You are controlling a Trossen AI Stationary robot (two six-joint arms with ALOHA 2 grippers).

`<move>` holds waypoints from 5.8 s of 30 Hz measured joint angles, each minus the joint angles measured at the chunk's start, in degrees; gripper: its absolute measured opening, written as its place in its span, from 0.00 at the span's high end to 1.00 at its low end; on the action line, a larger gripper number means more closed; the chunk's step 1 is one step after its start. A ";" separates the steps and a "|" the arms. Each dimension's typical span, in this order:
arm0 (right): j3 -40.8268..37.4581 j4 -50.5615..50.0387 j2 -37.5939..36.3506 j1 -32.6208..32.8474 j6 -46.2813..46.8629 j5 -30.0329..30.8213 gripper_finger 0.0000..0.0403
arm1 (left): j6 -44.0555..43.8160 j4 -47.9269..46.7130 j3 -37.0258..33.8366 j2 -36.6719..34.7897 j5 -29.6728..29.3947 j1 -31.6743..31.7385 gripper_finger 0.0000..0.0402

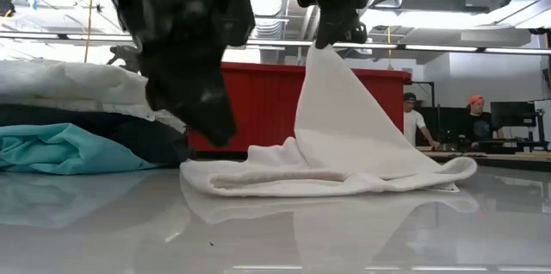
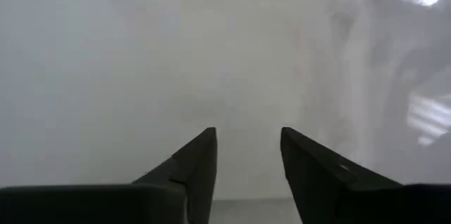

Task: Fold laundry
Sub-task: Fold the white shorts

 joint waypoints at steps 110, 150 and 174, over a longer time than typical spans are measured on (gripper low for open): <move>-0.26 -10.24 11.74 18.40 -13.36 6.17 0.44 | -6.06 -11.75 -1.42 -16.15 -1.49 0.05 1.00; -10.34 -1.97 11.58 23.28 -6.59 11.74 0.95 | -6.58 -2.22 -5.19 -16.11 -7.13 0.61 1.00; -1.44 2.36 12.12 23.49 -20.96 2.72 0.95 | -11.43 -2.43 -4.86 -17.13 2.04 -8.49 1.00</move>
